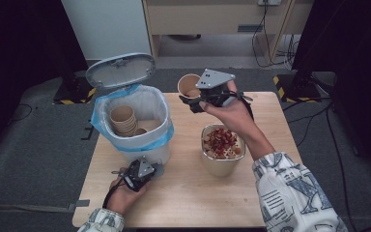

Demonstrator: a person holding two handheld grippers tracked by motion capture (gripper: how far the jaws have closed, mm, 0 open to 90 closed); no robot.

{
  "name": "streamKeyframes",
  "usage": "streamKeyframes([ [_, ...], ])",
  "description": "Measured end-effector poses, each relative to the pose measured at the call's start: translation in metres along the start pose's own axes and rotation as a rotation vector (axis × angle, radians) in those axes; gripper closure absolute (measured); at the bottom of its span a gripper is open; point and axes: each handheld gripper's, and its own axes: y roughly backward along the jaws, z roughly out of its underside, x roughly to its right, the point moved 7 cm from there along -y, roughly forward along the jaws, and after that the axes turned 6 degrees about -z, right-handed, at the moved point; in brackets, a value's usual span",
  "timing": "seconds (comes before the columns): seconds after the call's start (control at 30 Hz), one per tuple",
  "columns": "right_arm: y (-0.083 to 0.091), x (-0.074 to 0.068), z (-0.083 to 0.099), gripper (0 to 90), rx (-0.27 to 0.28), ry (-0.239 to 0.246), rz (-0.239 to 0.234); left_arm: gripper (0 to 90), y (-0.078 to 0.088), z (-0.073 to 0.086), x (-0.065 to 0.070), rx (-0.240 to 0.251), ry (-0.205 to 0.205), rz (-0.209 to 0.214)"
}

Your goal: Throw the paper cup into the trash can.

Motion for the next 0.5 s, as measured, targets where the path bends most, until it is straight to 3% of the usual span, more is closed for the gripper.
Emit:
streamKeyframes([
  [0.5, -0.0097, -0.0035, -0.0089, 26.9, 0.006, -0.025, -0.023, 89.9, 0.0001, 0.0001, -0.0001, 0.000, 0.002, 0.001],
])
